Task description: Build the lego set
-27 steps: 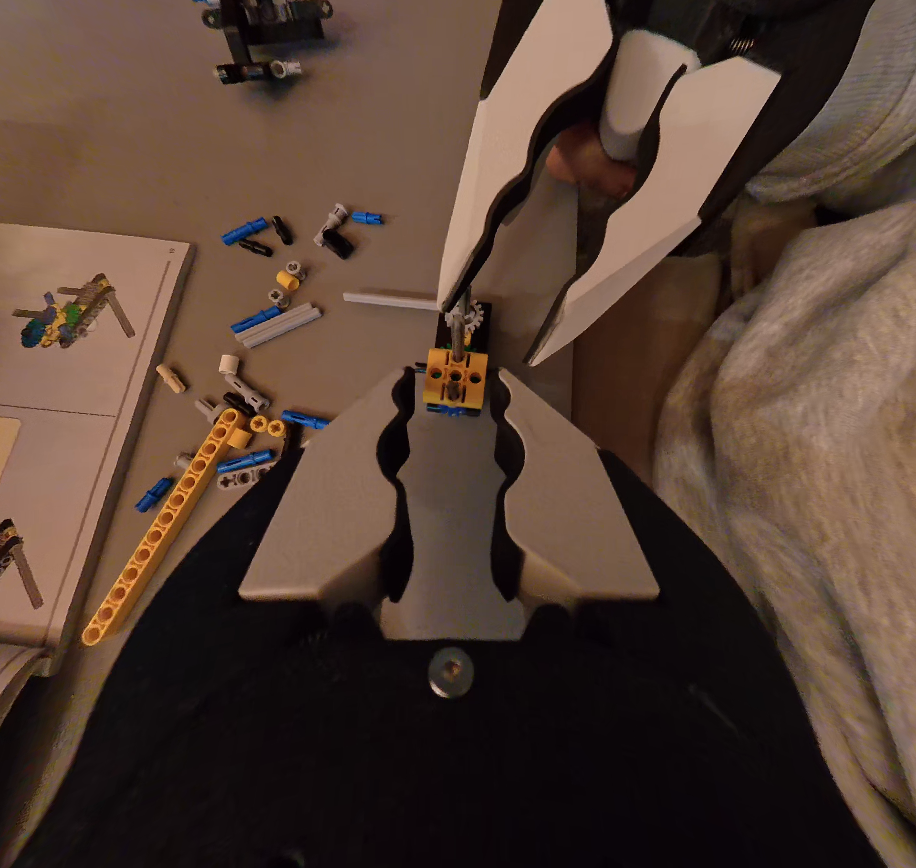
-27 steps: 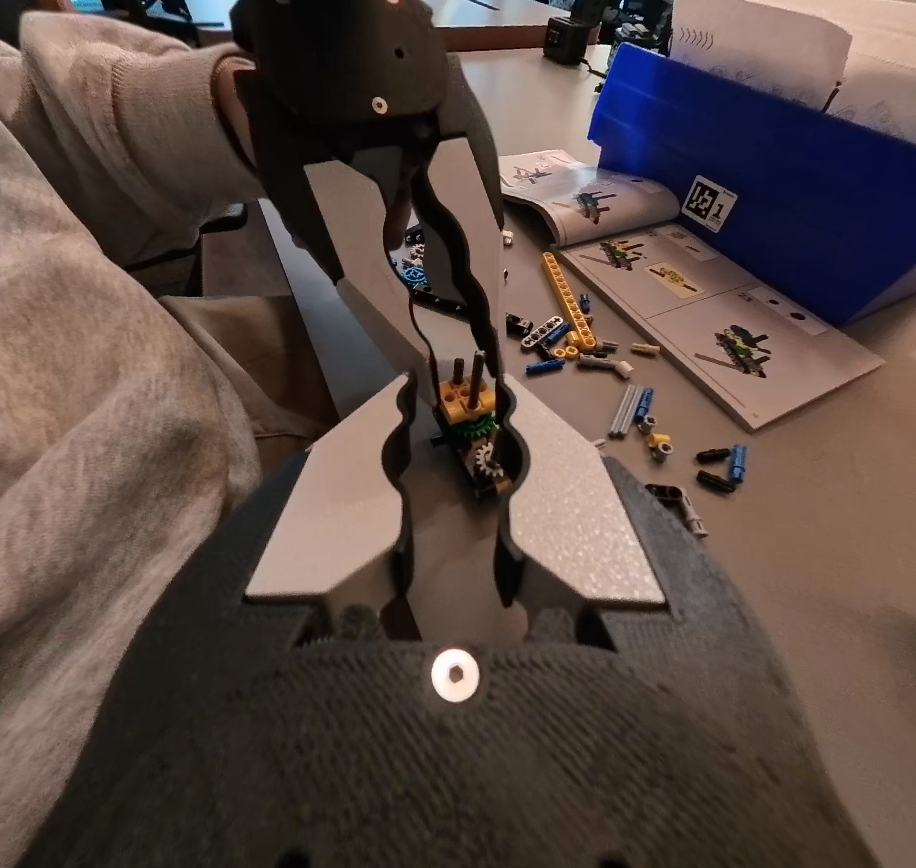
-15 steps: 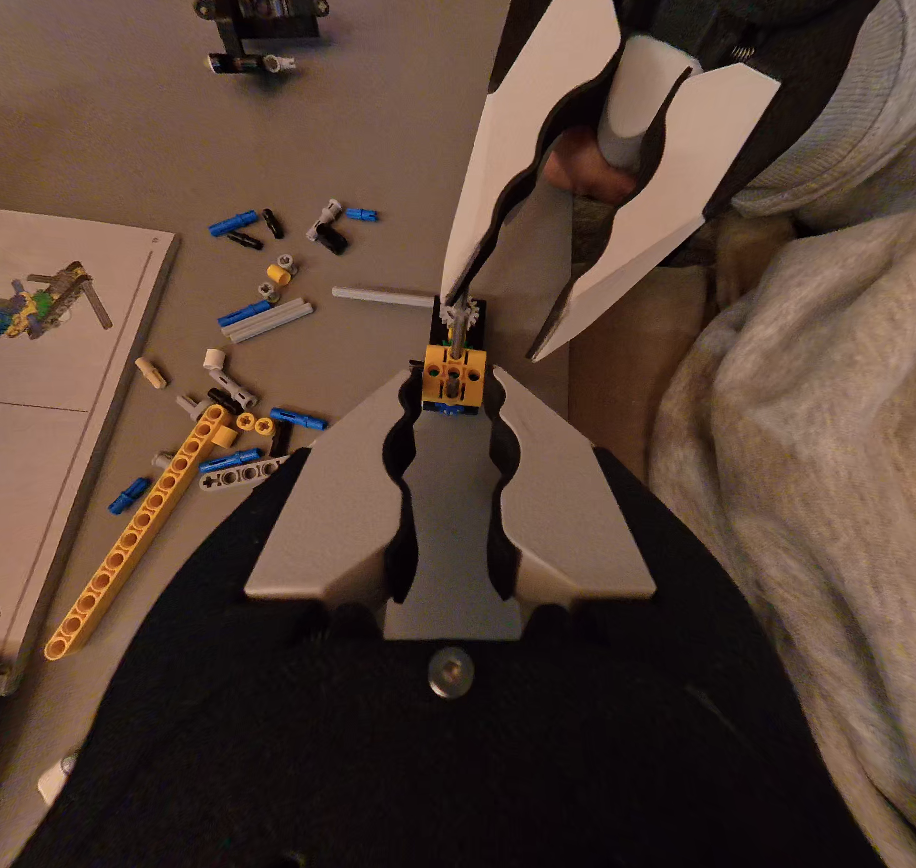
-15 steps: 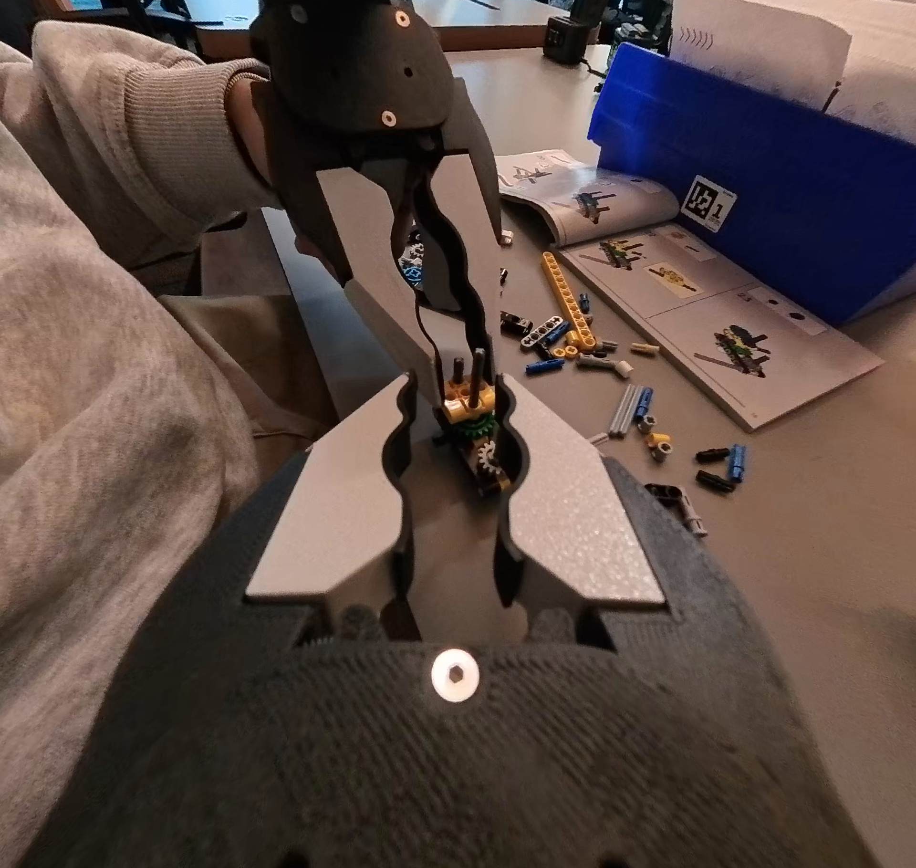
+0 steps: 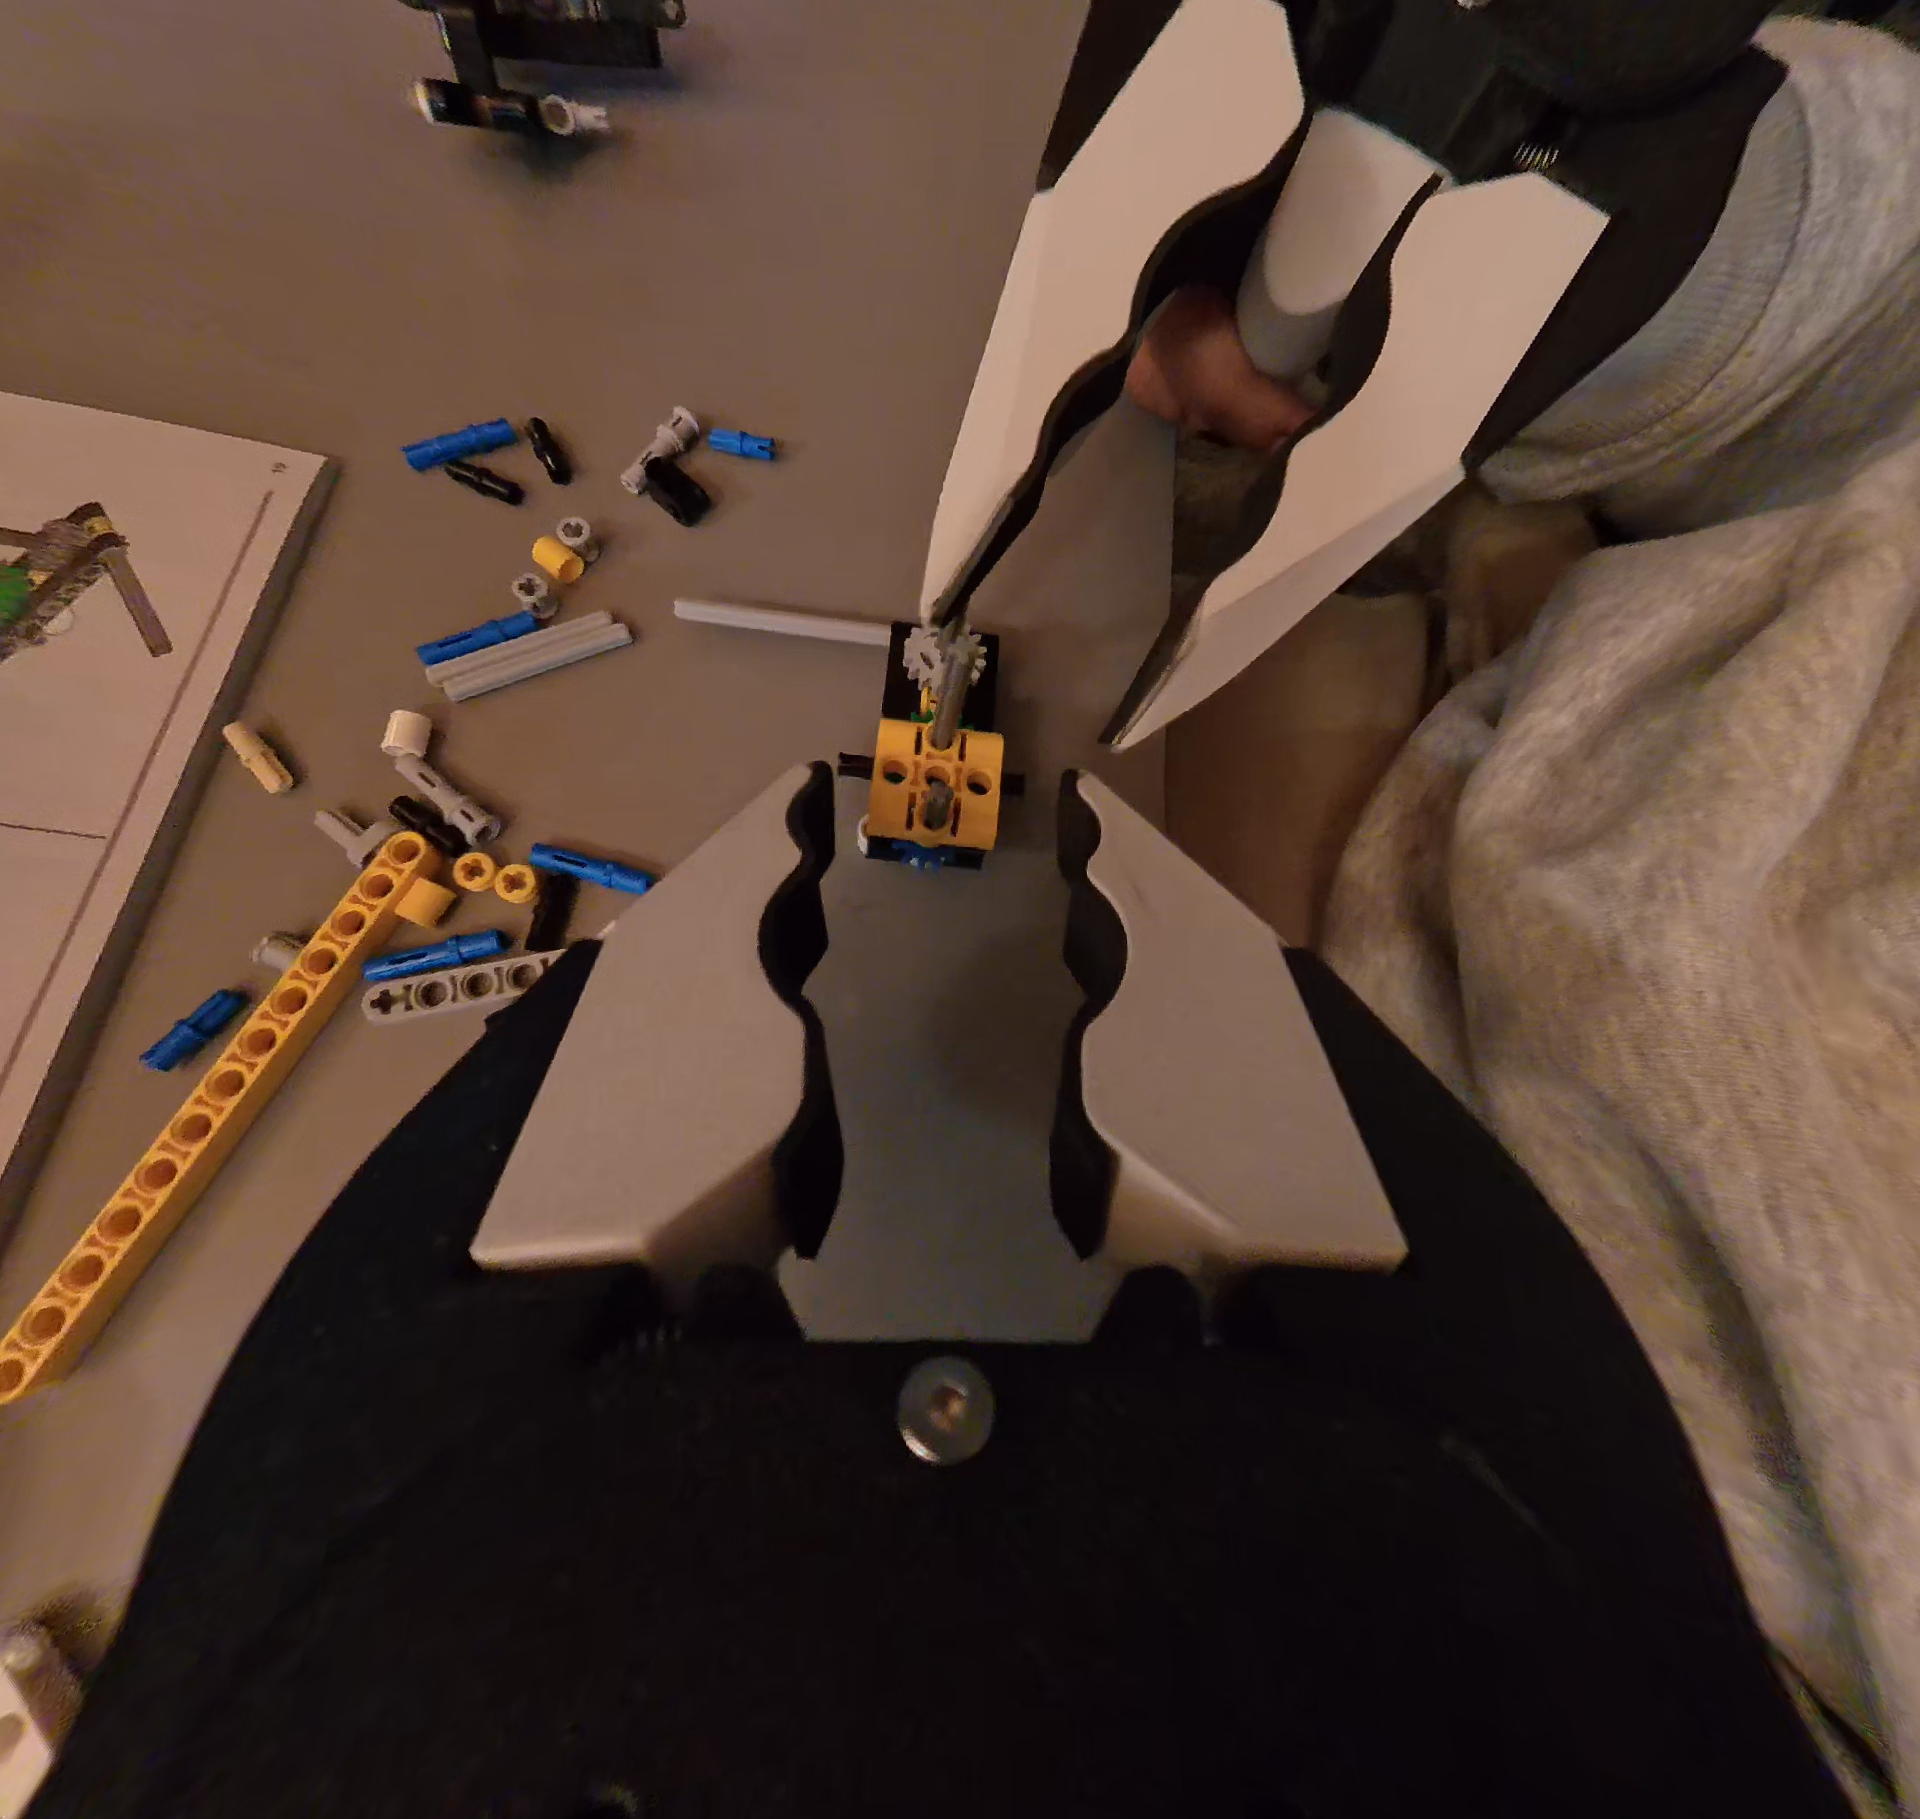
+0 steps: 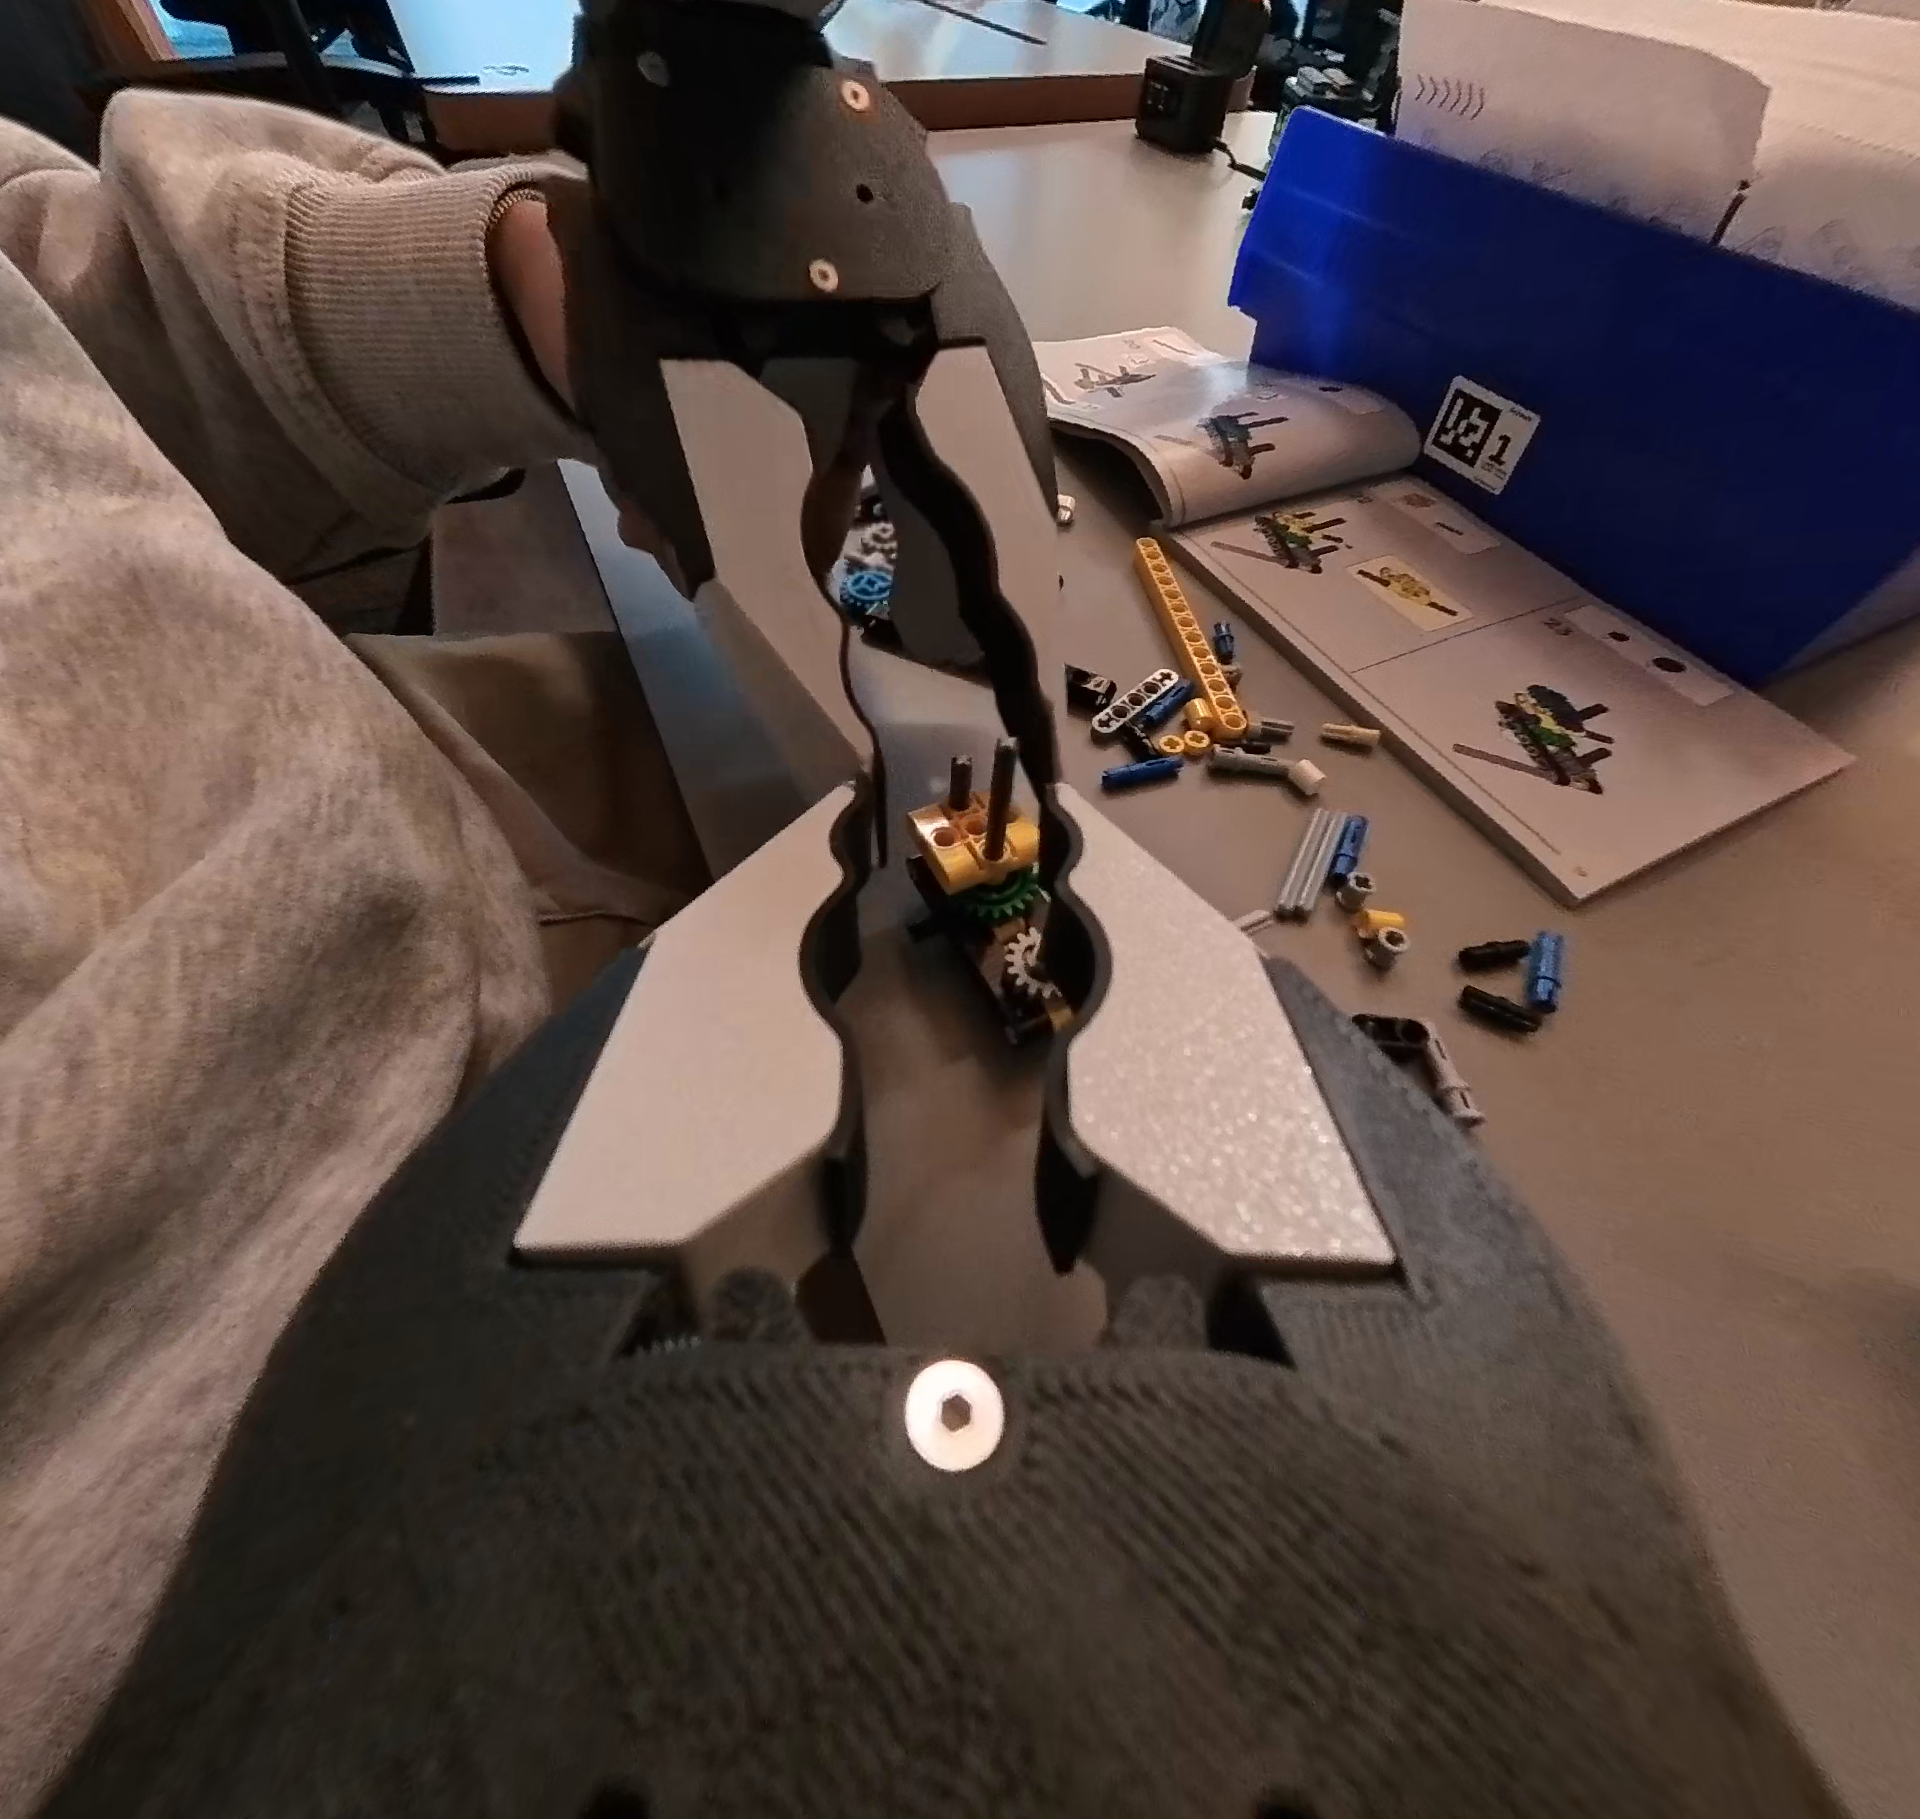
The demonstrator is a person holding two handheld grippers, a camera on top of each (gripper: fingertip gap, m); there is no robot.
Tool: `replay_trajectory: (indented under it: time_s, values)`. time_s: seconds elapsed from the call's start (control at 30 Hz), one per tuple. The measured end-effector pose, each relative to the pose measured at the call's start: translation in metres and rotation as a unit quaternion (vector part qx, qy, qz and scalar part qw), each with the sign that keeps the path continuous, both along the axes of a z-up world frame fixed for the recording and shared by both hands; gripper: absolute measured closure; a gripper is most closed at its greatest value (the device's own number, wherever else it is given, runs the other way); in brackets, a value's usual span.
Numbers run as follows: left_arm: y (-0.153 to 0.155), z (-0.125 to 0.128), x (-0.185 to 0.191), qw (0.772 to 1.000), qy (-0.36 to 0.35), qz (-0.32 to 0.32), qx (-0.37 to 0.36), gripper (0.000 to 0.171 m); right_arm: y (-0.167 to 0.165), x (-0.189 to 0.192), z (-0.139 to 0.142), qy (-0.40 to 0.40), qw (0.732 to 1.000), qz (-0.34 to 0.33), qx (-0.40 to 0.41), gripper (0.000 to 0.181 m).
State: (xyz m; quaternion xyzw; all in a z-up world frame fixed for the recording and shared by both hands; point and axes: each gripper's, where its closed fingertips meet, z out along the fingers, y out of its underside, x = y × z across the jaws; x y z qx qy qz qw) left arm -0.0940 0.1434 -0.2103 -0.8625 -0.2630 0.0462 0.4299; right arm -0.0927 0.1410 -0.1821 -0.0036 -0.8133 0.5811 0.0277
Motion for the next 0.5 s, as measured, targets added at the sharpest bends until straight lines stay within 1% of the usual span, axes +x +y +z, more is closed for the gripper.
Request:
replay_trajectory:
  time_s: [0.1, 0.23, 0.33, 0.4, 0.5]
  values:
    - [-0.003, 0.008, -0.001, 0.999, -0.004, 0.023, 0.044, 0.124, 0.001, -0.001, 0.002, -0.006, 1.0, -0.001, -0.007, 0.15]
    - [-0.009, 0.02, -0.002, 0.99, -0.002, 0.071, 0.123, 0.114, 0.005, -0.004, 0.008, -0.026, 0.999, -0.004, -0.026, 0.148]
    - [-0.015, 0.022, -0.003, 0.984, 0.009, 0.098, 0.146, 0.106, 0.007, -0.008, 0.012, -0.045, 0.998, -0.009, -0.041, 0.147]
    - [-0.016, 0.025, -0.002, 0.983, 0.012, 0.099, 0.156, 0.104, 0.009, -0.013, 0.013, -0.054, 0.997, -0.019, -0.044, 0.147]
    - [-0.016, 0.025, -0.003, 0.981, -0.002, 0.097, 0.166, 0.104, 0.012, -0.02, 0.016, -0.069, 0.996, -0.032, -0.056, 0.148]
